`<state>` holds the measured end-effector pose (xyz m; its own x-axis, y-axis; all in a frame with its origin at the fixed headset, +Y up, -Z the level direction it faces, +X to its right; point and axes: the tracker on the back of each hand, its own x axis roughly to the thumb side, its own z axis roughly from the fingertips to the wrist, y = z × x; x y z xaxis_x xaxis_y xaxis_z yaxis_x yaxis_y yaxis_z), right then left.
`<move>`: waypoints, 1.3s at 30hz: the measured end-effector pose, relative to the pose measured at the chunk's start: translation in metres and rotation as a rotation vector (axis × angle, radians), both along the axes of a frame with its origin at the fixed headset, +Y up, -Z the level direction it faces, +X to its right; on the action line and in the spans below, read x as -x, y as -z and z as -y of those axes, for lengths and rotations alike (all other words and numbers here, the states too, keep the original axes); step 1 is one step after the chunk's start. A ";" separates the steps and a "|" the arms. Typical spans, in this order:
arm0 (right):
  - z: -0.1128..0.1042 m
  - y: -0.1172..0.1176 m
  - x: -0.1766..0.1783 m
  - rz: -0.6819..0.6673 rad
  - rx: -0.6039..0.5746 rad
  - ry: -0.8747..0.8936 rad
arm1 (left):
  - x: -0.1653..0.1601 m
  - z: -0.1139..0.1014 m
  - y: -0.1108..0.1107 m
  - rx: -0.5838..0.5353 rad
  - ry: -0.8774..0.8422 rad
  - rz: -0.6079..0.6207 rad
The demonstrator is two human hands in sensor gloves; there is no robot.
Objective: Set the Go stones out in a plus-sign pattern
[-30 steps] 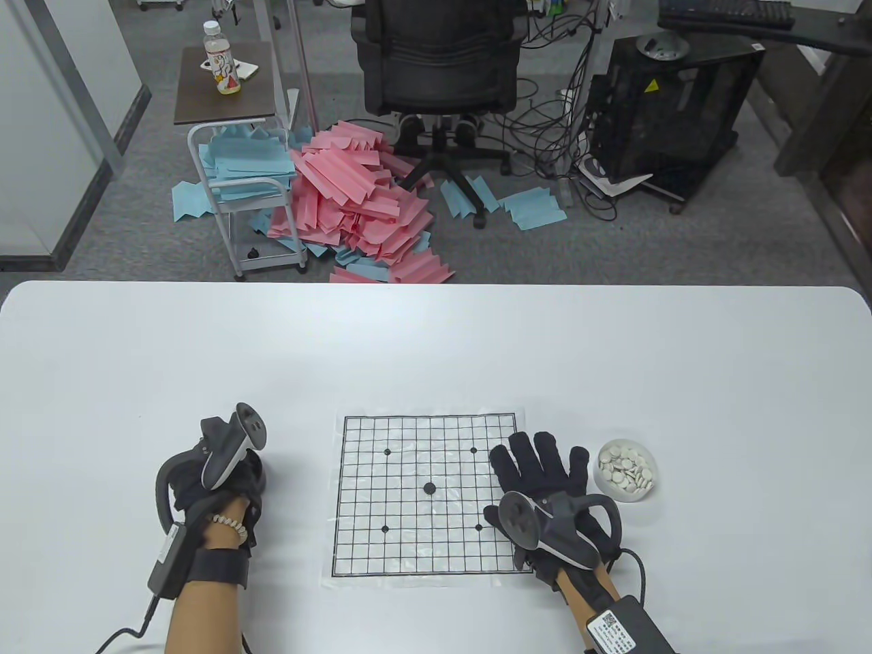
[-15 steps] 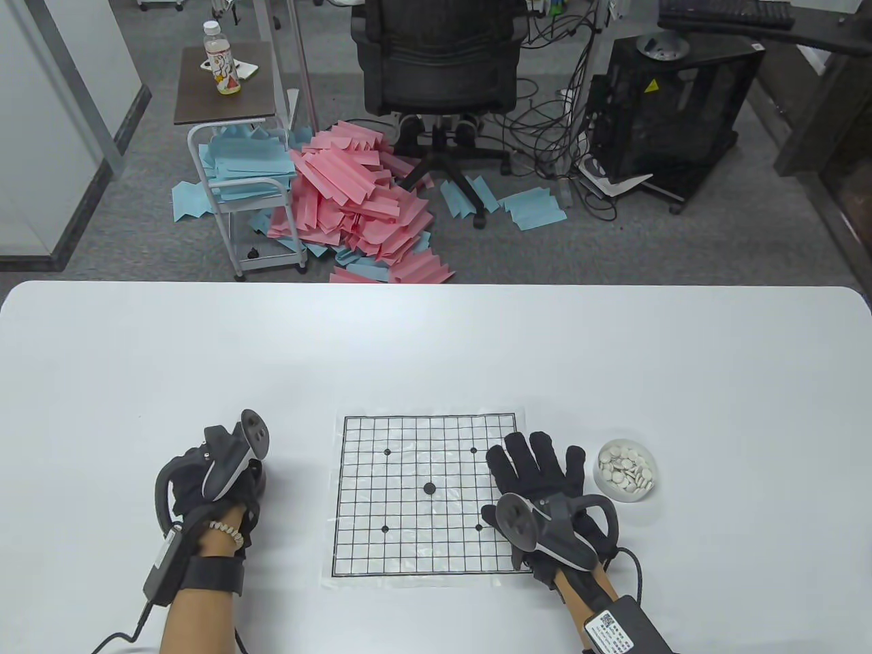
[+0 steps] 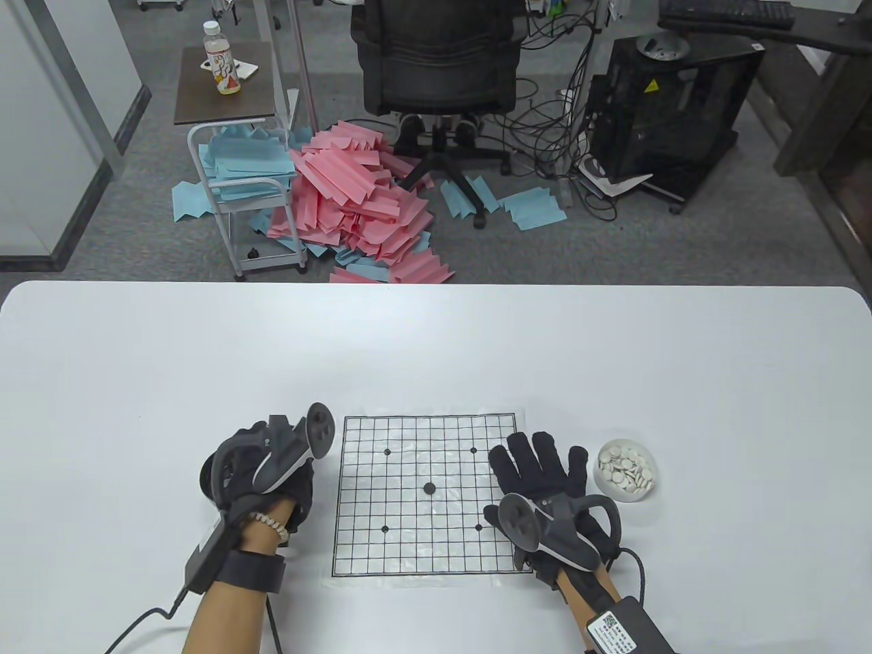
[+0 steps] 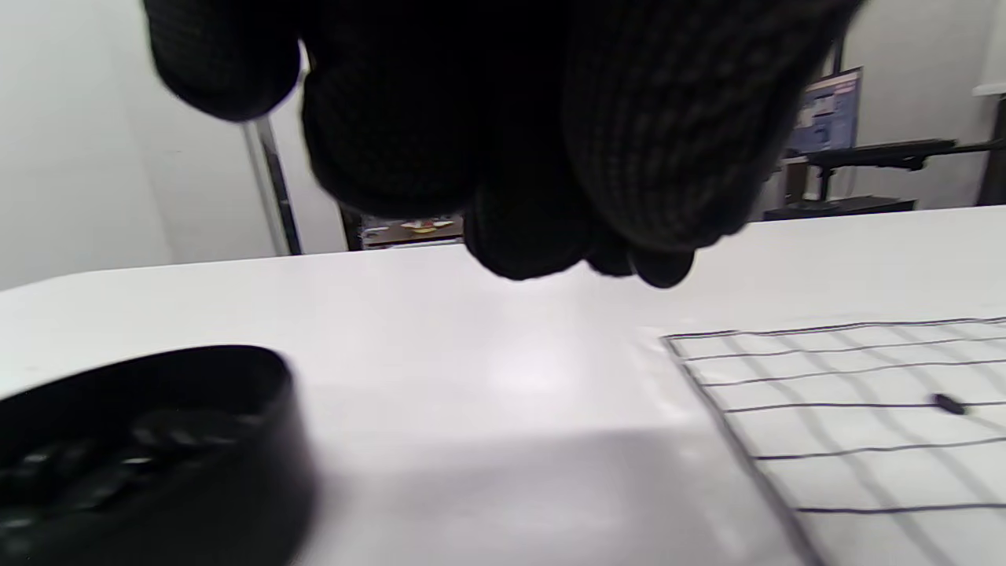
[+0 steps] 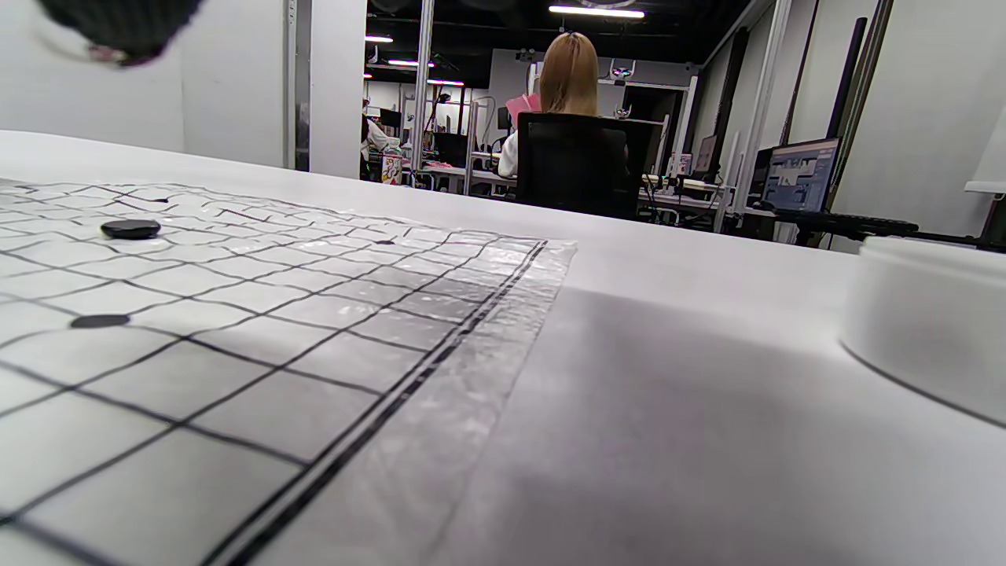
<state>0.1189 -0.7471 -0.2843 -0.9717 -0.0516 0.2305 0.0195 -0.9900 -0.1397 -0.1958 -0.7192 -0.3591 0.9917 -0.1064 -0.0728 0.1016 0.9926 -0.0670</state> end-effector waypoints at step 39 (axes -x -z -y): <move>0.001 -0.001 0.001 -0.009 0.012 -0.019 | -0.071 0.017 -0.003 0.038 -0.093 0.088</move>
<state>0.1181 -0.7480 -0.2829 -0.9685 -0.0676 0.2399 0.0373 -0.9910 -0.1284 -0.1249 -0.7363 -0.3562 0.9998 -0.0145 0.0170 0.0162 0.9949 -0.1000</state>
